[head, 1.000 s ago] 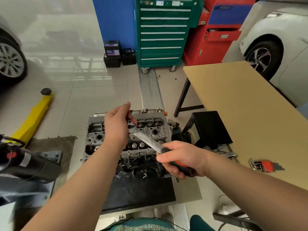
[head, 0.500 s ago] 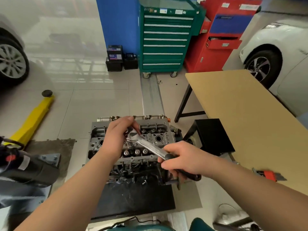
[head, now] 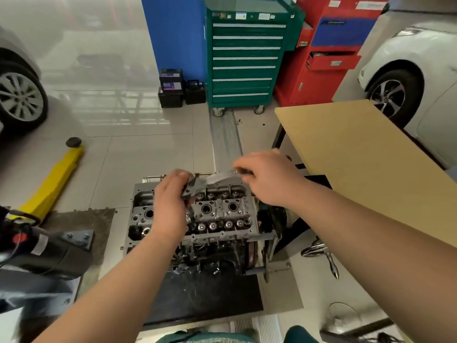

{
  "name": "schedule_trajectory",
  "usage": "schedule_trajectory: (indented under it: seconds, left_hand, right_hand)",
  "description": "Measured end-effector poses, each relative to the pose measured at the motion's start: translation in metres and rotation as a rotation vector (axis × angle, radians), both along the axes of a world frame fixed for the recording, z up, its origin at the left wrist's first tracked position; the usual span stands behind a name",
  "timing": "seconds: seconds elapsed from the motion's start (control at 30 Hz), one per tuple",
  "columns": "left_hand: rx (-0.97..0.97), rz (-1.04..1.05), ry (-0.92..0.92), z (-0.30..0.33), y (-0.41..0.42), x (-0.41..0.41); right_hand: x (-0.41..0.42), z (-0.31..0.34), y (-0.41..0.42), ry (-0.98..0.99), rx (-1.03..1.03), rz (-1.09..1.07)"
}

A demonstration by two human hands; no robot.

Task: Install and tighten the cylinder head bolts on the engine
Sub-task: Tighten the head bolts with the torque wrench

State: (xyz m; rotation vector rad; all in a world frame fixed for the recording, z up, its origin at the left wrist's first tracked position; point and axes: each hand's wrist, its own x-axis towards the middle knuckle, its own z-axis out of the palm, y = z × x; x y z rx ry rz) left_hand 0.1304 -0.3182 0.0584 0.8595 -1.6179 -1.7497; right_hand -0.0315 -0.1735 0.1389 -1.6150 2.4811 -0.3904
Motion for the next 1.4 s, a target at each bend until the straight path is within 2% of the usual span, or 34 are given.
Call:
schedule_trajectory:
  seconds: [0.03, 0.13, 0.2, 0.27, 0.37, 0.5, 0.8, 0.93, 1.03, 1.4]
  left_hand:
    - [-0.043, -0.02, 0.006, 0.01, -0.004, -0.004]
    - [0.094, -0.094, 0.131, 0.038, -0.01, -0.021]
    - [0.114, -0.164, 0.143, 0.04, 0.0, -0.029]
    - [0.129, -0.202, 0.122, 0.03, 0.015, -0.034]
    - [0.197, -0.213, 0.084, 0.012, 0.034, -0.04]
    - [0.234, -0.181, 0.041, -0.006, 0.048, -0.045]
    - [0.151, -0.163, -0.005, -0.02, 0.046, -0.052]
    - [0.013, -0.164, -0.061, -0.028, 0.041, -0.052]
    - [0.115, -0.148, -0.047, -0.025, 0.043, -0.054]
    - [0.083, -0.205, -0.035, -0.032, 0.048, -0.052]
  right_hand:
    - [-0.004, 0.008, 0.0, 0.031, -0.064, -0.013]
    - [-0.015, 0.03, 0.009, 0.089, -0.172, -0.071]
    - [-0.023, 0.034, 0.02, 0.133, -0.155, -0.088]
    - [-0.027, 0.028, 0.034, 0.09, -0.11, -0.086]
    - [-0.033, 0.007, 0.054, 0.031, -0.024, -0.112]
    - [-0.037, -0.015, 0.068, 0.035, -0.034, -0.108]
    - [-0.042, -0.036, 0.075, -0.055, -0.1, -0.131]
    - [-0.045, -0.036, 0.073, -0.053, -0.097, -0.132]
    - [-0.043, -0.041, 0.074, -0.085, -0.104, -0.156]
    - [-0.05, -0.042, 0.074, -0.077, -0.106, -0.114]
